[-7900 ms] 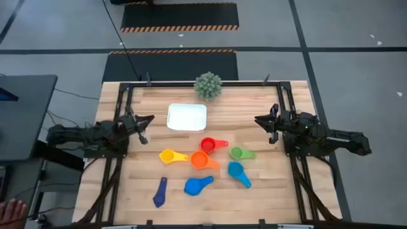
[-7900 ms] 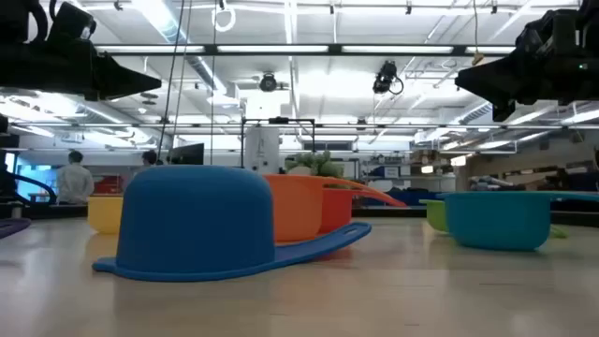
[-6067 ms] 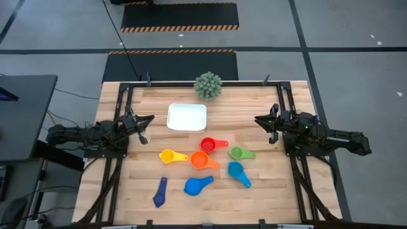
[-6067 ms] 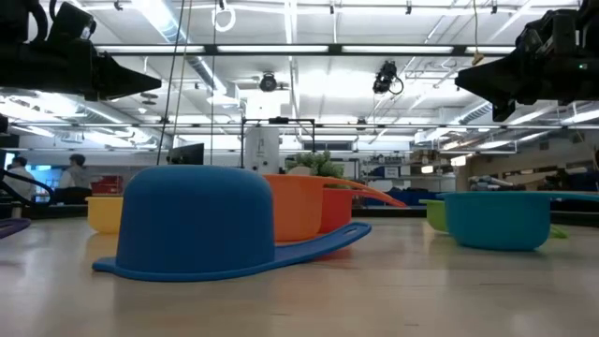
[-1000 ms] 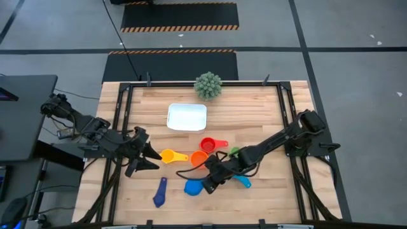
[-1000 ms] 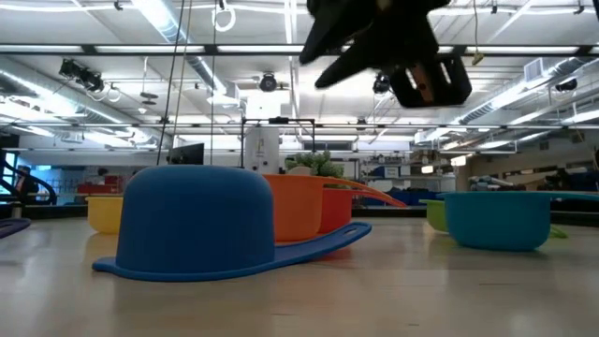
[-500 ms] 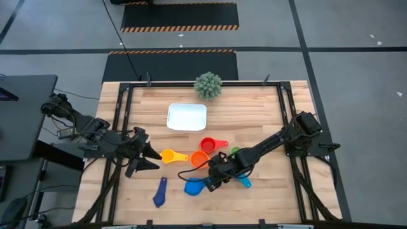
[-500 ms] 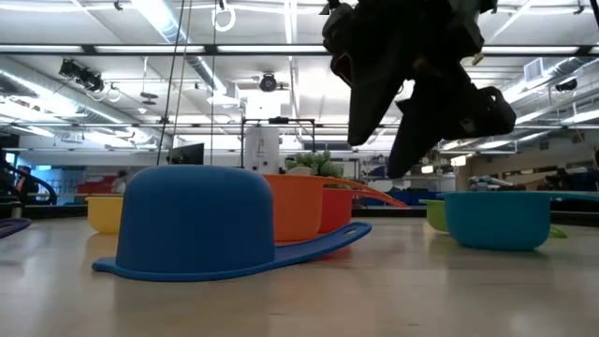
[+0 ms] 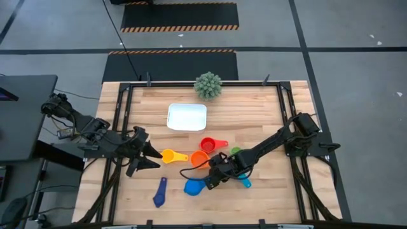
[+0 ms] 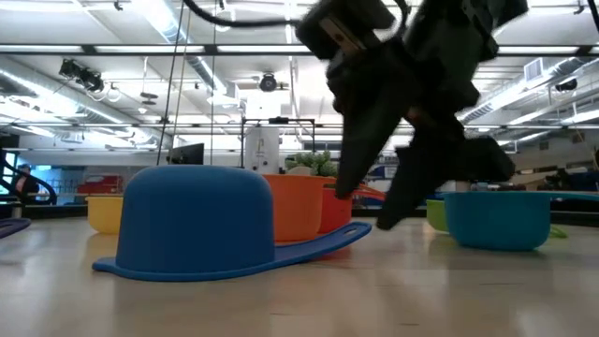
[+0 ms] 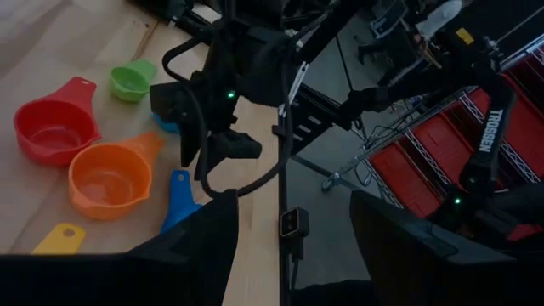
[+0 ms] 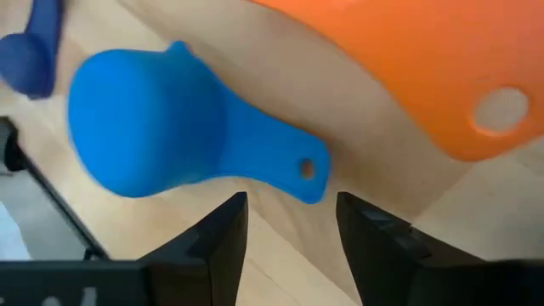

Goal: Nest measuring cups in basket
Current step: Stack the left light blue measuring cup on top of the orange measuring cup

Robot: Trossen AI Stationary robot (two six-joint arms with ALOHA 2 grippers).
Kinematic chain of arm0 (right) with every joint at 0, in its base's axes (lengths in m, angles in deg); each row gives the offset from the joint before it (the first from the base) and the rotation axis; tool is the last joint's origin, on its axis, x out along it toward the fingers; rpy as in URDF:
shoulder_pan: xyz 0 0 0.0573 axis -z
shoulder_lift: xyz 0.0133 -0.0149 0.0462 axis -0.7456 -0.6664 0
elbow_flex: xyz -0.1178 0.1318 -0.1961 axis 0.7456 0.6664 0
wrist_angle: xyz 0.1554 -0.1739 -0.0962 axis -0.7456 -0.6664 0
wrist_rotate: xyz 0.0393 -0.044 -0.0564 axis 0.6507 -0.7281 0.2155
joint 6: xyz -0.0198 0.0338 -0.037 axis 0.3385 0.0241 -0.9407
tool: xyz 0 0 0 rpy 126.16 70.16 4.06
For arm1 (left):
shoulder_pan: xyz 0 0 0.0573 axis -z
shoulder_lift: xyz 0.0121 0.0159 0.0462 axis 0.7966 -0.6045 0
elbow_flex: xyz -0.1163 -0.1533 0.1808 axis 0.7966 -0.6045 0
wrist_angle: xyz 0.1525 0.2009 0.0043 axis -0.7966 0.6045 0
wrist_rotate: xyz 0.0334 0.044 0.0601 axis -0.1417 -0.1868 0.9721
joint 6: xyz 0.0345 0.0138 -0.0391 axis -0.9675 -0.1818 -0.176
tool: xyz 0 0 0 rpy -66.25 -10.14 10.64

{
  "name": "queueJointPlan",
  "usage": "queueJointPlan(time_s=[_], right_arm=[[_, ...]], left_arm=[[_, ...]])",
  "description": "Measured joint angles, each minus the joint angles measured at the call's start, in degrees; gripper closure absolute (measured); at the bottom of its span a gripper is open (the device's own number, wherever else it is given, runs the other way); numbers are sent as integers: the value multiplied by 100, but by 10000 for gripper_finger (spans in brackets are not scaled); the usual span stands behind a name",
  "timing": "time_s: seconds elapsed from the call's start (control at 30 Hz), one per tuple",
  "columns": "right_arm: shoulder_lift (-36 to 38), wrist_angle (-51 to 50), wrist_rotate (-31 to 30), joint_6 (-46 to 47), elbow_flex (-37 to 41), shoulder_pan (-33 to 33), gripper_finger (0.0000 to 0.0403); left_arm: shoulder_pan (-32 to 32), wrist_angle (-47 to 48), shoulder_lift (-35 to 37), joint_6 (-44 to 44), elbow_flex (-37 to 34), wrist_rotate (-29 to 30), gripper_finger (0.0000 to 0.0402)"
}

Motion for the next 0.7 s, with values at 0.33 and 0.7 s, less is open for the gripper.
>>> queueJointPlan(time_s=[0.33,0.7], right_arm=[[5,986,-231,436,439,-4,238],[7,1055,-153,550,487,-4,255]], left_arm=[[0,0,0,2,0,0,170],[0,2,0,2,0,0,170]])
